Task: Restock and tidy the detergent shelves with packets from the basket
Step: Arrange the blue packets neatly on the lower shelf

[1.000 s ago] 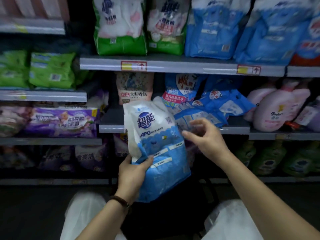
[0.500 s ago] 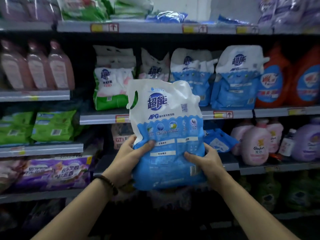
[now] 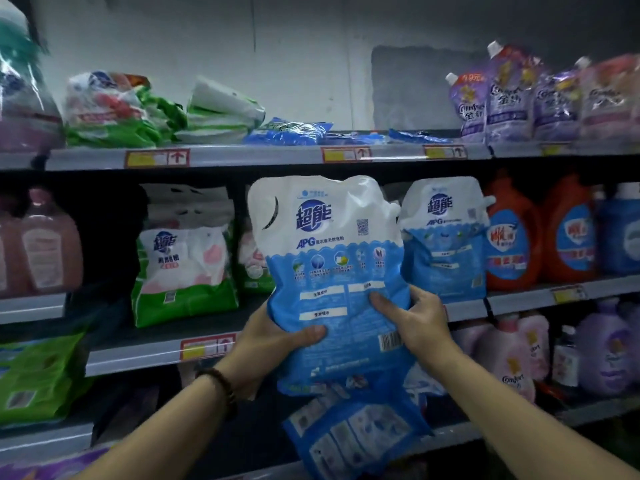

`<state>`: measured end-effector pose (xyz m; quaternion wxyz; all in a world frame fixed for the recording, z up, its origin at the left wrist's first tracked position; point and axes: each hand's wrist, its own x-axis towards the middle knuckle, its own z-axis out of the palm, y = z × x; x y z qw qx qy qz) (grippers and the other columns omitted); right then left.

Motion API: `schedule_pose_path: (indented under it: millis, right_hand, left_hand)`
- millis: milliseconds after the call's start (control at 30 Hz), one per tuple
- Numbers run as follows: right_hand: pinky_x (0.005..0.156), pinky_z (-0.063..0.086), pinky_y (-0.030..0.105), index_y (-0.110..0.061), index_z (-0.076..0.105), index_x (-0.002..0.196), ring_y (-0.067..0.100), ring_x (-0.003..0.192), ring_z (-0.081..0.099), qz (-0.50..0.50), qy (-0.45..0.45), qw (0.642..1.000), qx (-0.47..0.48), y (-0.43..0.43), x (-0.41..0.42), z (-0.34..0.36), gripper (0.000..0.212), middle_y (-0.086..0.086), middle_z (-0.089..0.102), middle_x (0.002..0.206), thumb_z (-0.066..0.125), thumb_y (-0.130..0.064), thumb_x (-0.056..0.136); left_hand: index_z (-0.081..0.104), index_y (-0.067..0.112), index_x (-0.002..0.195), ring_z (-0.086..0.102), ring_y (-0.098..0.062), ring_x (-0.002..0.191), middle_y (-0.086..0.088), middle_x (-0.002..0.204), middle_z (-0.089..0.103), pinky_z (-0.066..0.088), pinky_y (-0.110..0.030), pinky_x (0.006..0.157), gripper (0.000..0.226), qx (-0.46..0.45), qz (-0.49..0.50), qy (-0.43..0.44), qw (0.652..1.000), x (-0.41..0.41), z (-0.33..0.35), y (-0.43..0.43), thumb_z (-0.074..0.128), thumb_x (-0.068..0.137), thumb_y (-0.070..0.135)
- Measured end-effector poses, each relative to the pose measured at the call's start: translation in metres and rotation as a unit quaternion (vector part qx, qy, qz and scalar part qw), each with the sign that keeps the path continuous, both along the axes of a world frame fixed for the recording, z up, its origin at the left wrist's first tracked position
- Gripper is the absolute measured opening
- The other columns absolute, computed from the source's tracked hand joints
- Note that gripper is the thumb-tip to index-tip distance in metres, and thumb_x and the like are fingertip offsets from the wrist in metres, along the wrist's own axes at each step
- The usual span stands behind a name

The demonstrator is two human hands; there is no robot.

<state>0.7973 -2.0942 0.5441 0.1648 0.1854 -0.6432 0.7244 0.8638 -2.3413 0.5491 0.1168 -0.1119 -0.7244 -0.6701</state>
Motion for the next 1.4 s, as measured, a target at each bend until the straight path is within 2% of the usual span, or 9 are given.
schedule_pose_path:
  millis: [267, 500, 667, 800, 900, 1000, 1067, 1233, 1400]
  right_hand:
    - [0.086, 0.065, 0.053, -0.023, 0.078, 0.103, 0.02, 0.091, 0.08, -0.065, -0.009, 0.996, 0.06, 0.006, -0.126, 0.031, 0.019, -0.005, 0.083, 0.098, 0.085, -0.034, 0.089]
    - [0.079, 0.054, 0.032, -0.02, 0.068, 0.105, 0.008, 0.089, 0.068, -0.154, 0.038, 0.979, 0.125, -0.006, -0.183, 0.027, 0.008, -0.009, 0.073, 0.099, 0.07, -0.027, 0.102]
    - [0.061, 0.05, 0.023, -0.017, 0.061, 0.107, 0.01, 0.076, 0.063, -0.2, 0.052, 0.957, 0.205, 0.008, -0.178, 0.006, 0.014, -0.005, 0.067, 0.088, 0.065, -0.03, 0.105]
    - [0.092, 0.056, 0.043, -0.012, 0.052, 0.136, 0.03, 0.111, 0.063, -0.272, 0.04, 0.935, 0.226, -0.007, -0.171, 0.011, 0.039, 0.01, 0.062, 0.125, 0.068, -0.026, 0.103]
    - [0.101, 0.053, 0.043, -0.012, 0.044, 0.149, 0.028, 0.125, 0.052, -0.377, 0.147, 0.872, 0.276, -0.03, -0.145, -0.003, 0.064, 0.011, 0.048, 0.142, 0.075, -0.021, 0.094]
    - [0.106, 0.051, 0.049, -0.015, 0.039, 0.16, 0.033, 0.134, 0.052, -0.357, 0.212, 0.795, 0.443, -0.037, -0.136, -0.027, 0.07, 0.012, 0.053, 0.147, 0.063, -0.009, 0.094]
    - [0.118, 0.041, 0.051, -0.016, 0.015, 0.169, 0.038, 0.149, 0.039, -0.307, 0.172, 0.755, 0.553, -0.035, -0.133, -0.027, 0.084, 0.014, 0.04, 0.163, 0.054, -0.008, 0.095]
    - [0.129, 0.026, 0.047, -0.028, -0.024, 0.165, 0.028, 0.164, -0.009, -0.181, -0.006, 0.75, 0.636, -0.043, -0.111, 0.009, 0.08, -0.002, -0.015, 0.177, 0.035, -0.042, 0.112]
    - [0.129, 0.028, 0.048, -0.029, -0.015, 0.168, 0.029, 0.164, 0.0, -0.127, -0.058, 0.75, 0.646, -0.029, -0.093, 0.029, 0.102, -0.002, -0.012, 0.178, 0.061, -0.035, 0.1]
  left_hand:
    - [0.065, 0.024, 0.124, 0.076, -0.012, 0.104, 0.006, 0.115, 0.079, 0.063, -0.033, 0.087, 0.07, -0.059, 0.061, 0.076, 0.993, -0.128, 0.039, 0.011, 0.099, 0.065, 0.011]
    - [0.065, 0.028, 0.133, 0.072, -0.014, 0.118, 0.007, 0.128, 0.075, 0.056, -0.045, 0.106, 0.064, -0.094, 0.016, 0.096, 0.991, -0.207, 0.023, 0.01, 0.092, 0.078, 0.009]
    - [0.061, 0.041, 0.133, 0.069, -0.006, 0.118, 0.02, 0.129, 0.072, 0.056, -0.039, 0.104, 0.053, -0.157, 0.024, 0.108, 0.981, -0.222, 0.003, 0.011, 0.085, 0.086, 0.031]
    - [0.055, 0.038, 0.142, 0.068, -0.01, 0.123, 0.016, 0.135, 0.069, 0.054, -0.047, 0.107, 0.076, -0.175, 0.041, 0.104, 0.978, -0.234, -0.004, 0.003, 0.087, 0.076, 0.059]
    - [0.055, 0.036, 0.141, 0.069, -0.01, 0.121, 0.015, 0.133, 0.07, 0.055, -0.048, 0.106, 0.08, -0.165, 0.048, 0.104, 0.98, -0.237, -0.008, 0.002, 0.088, 0.073, 0.062]
    - [0.058, 0.037, 0.139, 0.069, -0.01, 0.119, 0.015, 0.131, 0.072, 0.056, -0.047, 0.105, 0.073, -0.166, 0.048, 0.098, 0.98, -0.233, -0.005, 0.007, 0.088, 0.076, 0.058]
    - [0.059, 0.036, 0.137, 0.07, -0.008, 0.118, 0.014, 0.13, 0.072, 0.056, -0.045, 0.104, 0.065, -0.167, 0.055, 0.097, 0.98, -0.228, -0.005, 0.009, 0.085, 0.08, 0.052]
    - [0.055, 0.03, 0.141, 0.069, -0.016, 0.117, 0.008, 0.132, 0.07, 0.055, -0.038, 0.101, 0.067, -0.218, 0.113, 0.053, 0.968, -0.22, -0.002, 0.016, 0.078, 0.085, 0.057]
    - [0.041, 0.014, 0.146, 0.067, -0.029, 0.117, -0.006, 0.137, 0.065, 0.053, -0.034, 0.089, 0.07, -0.274, 0.226, 0.0, 0.935, -0.181, 0.013, 0.034, 0.077, 0.09, 0.035]
